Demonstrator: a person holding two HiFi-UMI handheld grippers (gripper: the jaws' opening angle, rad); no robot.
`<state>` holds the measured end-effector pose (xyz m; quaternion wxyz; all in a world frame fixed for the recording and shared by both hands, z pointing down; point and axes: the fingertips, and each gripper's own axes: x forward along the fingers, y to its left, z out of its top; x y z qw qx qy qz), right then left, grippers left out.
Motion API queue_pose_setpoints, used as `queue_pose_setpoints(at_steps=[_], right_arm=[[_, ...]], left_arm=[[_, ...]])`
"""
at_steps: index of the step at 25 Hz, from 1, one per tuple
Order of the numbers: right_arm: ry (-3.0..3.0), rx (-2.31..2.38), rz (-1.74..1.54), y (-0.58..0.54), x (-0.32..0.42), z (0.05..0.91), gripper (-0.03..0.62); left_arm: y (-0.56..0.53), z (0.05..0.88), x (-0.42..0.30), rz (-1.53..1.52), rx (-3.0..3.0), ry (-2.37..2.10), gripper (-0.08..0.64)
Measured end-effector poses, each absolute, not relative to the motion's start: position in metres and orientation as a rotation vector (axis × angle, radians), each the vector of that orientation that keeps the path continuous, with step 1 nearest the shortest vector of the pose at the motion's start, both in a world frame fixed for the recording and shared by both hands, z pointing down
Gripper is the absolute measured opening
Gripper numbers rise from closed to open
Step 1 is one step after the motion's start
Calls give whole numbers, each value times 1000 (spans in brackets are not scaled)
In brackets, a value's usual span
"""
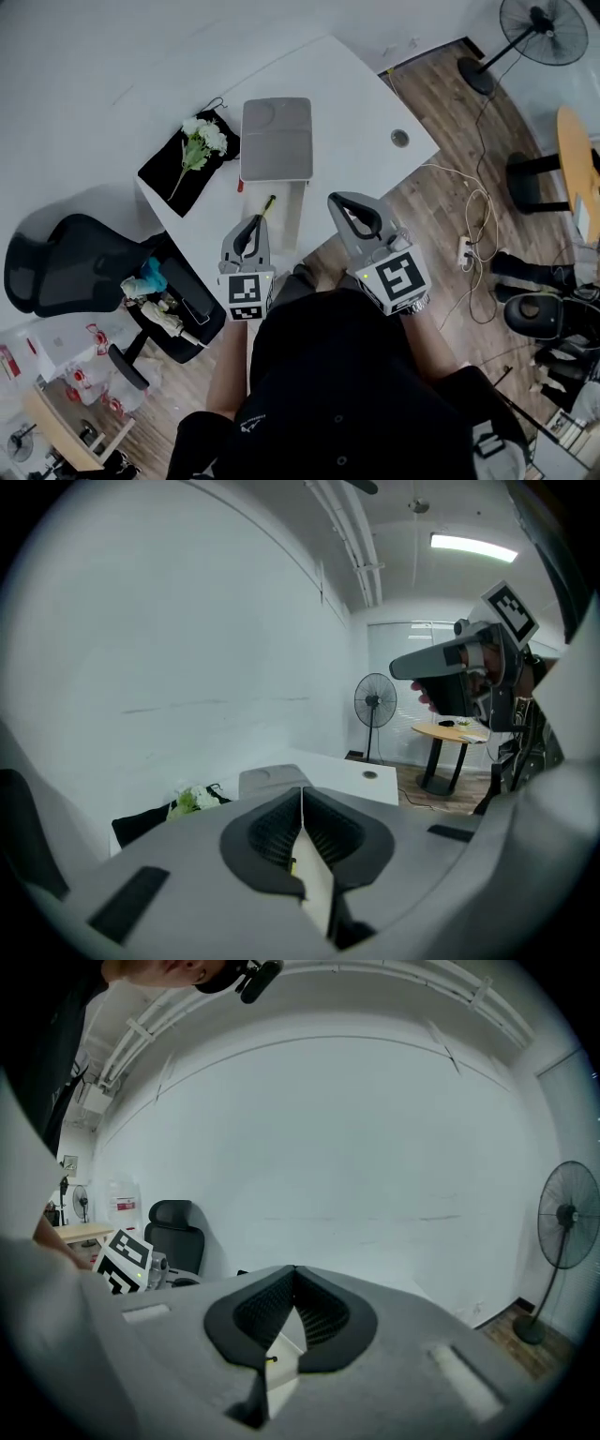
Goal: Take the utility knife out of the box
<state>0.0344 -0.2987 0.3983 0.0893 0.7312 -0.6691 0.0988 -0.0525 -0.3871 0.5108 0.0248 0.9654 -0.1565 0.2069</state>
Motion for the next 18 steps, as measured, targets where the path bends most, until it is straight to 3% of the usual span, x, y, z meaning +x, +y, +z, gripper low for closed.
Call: queue_pose_setpoints(at_steps=[15,16,18], right_arm=[[-1844,2251,391,-294,39,417,5],[-1837,2252,397,-294,39,418,5],[-1820,2254,410,-294,40,422,5]], left_arm=[[-407,605,-37,936,2877,-331,9],[-407,611,-36,955,2868,-321,16],[-409,623,-35,1001,2846,-303,101]])
